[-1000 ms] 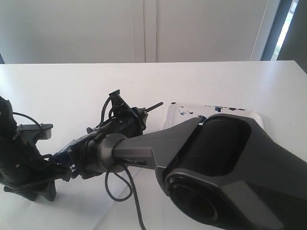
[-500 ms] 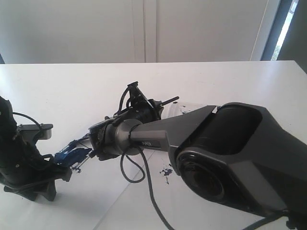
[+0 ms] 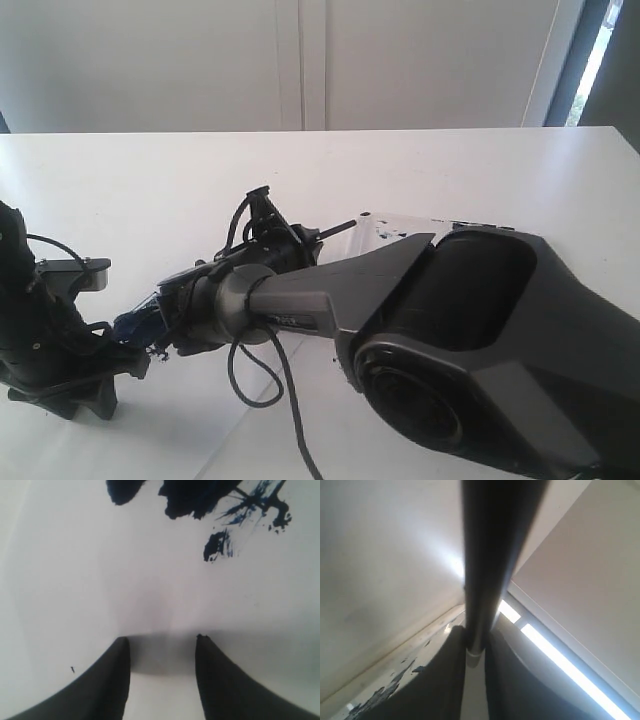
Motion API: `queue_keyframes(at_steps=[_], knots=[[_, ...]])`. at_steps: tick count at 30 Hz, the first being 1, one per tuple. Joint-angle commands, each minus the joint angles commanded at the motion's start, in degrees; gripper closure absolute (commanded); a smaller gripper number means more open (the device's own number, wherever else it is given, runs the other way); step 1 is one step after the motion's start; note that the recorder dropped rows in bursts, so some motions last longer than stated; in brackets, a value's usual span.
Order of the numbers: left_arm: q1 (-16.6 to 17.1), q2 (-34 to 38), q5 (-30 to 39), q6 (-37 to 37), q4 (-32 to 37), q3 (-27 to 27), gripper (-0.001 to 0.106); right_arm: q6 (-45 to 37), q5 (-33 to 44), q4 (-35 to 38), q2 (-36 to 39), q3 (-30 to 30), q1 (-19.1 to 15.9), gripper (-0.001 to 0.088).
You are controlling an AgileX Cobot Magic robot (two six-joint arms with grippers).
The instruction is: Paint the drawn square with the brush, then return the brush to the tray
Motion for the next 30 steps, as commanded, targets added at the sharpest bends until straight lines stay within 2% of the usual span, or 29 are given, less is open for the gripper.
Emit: queue_keyframes(at_steps=[6, 14, 23, 28, 30], knots=[[0.12, 0.00, -1.01, -0.86, 0.00, 0.00, 0.057, -0.12, 0.00, -1.91, -3.06, 2.81, -1.43, 0.0868], [2.22, 0.00, 0.08, -0.86, -0.27, 0.00, 0.057, -0.12, 0.00, -2.52, -3.97, 5.56, -2.19, 0.0868], [2.22, 0.00, 0.57, -0.86, -0.49, 0.00, 0.057, -0.12, 0.00, -5.50, -3.30, 5.66, -3.83, 0.0868], [2.11, 0.00, 1.81, -0.27, -2.10, 0.00, 0.057, 0.12, 0.00, -6.86, -3.28, 5.66, -4.08, 0.0868], [2.11, 0.00, 2.02, 2.19, -4.32, 0.00, 0.057, 0.12, 0.00, -7.39, -3.19, 5.66, -4.08, 0.0868]])
